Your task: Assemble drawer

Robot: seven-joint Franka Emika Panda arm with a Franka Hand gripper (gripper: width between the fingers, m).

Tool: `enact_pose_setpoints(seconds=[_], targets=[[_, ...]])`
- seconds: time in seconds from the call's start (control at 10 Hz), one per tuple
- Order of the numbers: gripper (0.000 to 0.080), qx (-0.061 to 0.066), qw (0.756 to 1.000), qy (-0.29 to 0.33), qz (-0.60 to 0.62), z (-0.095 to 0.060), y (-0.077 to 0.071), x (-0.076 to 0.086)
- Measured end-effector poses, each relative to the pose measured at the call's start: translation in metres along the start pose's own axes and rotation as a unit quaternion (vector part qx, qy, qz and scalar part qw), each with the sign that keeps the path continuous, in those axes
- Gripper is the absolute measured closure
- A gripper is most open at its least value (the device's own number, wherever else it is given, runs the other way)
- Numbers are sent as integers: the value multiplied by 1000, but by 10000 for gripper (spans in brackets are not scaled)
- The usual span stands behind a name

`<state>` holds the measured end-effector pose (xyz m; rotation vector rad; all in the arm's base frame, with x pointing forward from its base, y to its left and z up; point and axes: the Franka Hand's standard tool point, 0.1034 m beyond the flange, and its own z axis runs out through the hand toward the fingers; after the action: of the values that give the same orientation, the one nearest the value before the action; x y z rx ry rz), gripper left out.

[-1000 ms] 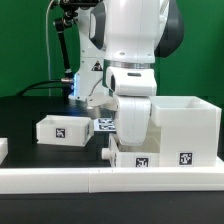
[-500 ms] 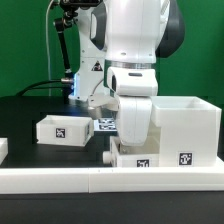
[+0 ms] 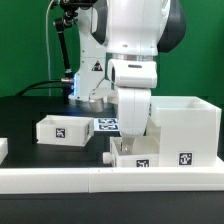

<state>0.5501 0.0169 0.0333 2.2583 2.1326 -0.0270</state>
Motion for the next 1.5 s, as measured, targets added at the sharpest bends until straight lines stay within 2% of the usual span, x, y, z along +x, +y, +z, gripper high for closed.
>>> enact_pose_setpoints(seconds=[0.2,0.3,0.5,0.7,1.0,1.1,1.2,1.5], targets=[[151,5,1000,-4,1,-19,2,-1],[151,4,1000,-5,2,-29,5,-8],[150,-1,1000,-7,-24,-35,17,-29],[150,-4,999,-8,-48,-34,26,-52],[150,-3,999,-5,-51,-31,25,-56],[150,3,997,14,-70,-20,21,-68],[150,9,997,33,-73,-15,23,-77],[150,26,991,90,-96,-6,33,-84]])
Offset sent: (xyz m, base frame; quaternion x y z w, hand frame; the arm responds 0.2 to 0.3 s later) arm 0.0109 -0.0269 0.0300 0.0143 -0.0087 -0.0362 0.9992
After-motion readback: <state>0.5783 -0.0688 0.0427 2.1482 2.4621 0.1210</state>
